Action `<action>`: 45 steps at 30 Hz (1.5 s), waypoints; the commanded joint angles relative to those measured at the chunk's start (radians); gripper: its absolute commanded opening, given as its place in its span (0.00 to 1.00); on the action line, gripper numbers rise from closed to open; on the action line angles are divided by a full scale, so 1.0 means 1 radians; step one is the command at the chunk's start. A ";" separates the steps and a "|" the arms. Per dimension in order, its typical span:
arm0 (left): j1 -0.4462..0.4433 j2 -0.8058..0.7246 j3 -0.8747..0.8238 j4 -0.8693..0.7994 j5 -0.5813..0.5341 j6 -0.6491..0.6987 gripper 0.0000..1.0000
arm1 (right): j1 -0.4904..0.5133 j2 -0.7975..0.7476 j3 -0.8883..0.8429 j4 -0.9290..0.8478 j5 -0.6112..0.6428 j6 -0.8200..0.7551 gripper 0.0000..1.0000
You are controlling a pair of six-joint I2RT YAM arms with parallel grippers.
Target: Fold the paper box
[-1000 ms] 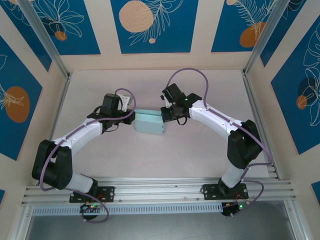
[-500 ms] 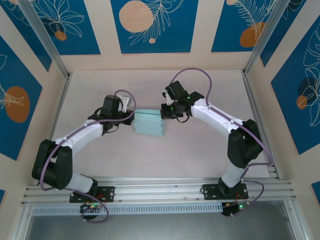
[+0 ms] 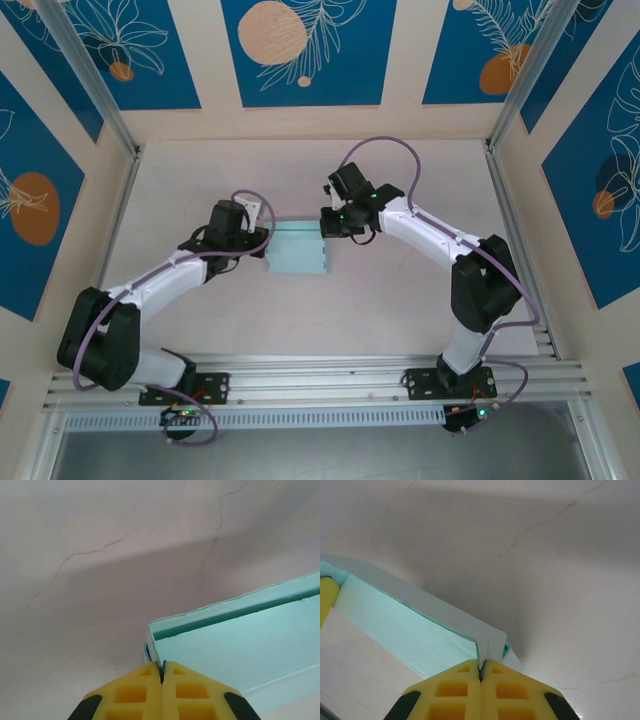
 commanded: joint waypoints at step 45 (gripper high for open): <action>-0.164 -0.037 -0.137 0.333 -0.168 0.045 0.00 | 0.044 -0.061 -0.176 0.303 0.122 -0.138 0.00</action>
